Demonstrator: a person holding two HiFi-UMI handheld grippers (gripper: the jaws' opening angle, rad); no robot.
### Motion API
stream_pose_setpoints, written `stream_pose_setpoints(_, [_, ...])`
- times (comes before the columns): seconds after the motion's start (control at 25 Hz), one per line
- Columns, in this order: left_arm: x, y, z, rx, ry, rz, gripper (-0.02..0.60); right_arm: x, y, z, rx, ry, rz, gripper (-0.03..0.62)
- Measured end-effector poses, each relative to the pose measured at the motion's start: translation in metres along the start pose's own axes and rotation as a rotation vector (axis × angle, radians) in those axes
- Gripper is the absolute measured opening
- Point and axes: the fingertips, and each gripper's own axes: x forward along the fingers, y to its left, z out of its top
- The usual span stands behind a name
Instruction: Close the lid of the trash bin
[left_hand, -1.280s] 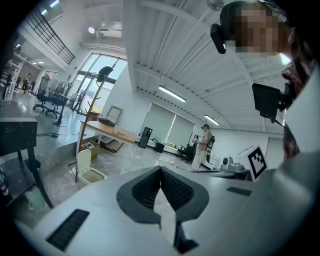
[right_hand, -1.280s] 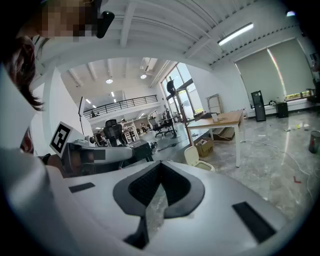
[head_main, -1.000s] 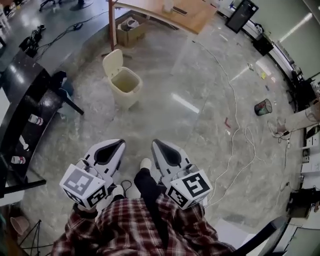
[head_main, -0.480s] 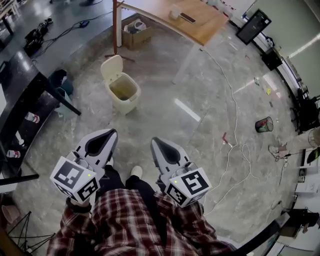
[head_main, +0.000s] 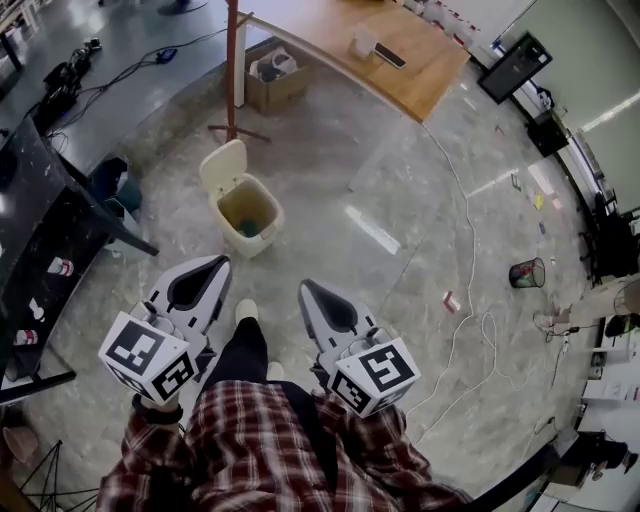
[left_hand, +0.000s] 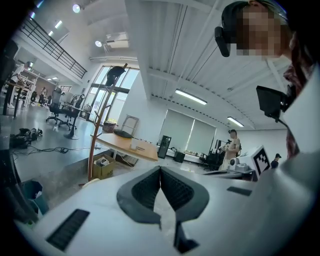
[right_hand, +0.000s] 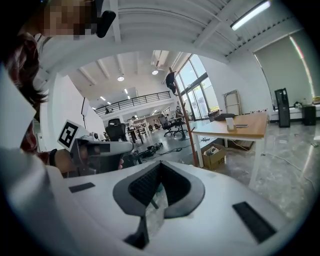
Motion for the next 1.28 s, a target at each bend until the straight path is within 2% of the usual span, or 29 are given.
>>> stream_pose_setpoints(0.12, [0.031, 0.038, 0.025, -0.001, -0.021, -0.005, 0.011, 0.039, -0.024, 0.027, -0.016, -0.006, -0.010, 0.012])
stream_pose_setpoints(0.28, [0.063, 0.080, 0.044, 0.004, -0.010, -0.014, 0.011, 0.084, -0.049, 0.057, -0.011, -0.030, -0.026, 0.012])
stream_pose_setpoints(0.44, [0.082, 0.117, 0.057, 0.003, -0.003, 0.004, 0.011, 0.121, -0.067, 0.062, 0.022, -0.014, -0.029, 0.012])
stream_pose_setpoints(0.72, [0.117, 0.167, 0.065, -0.010, 0.016, 0.083, 0.012, 0.179, -0.107, 0.077, 0.032, 0.002, 0.034, 0.012])
stream_pose_setpoints(1.04, [0.177, 0.222, 0.088, -0.051, -0.037, 0.288, 0.011, 0.260, -0.172, 0.116, -0.015, 0.050, 0.227, 0.012])
stream_pose_setpoints(1.28, [0.215, 0.242, 0.086, -0.108, -0.058, 0.506, 0.011, 0.306, -0.215, 0.144, -0.081, 0.135, 0.465, 0.012])
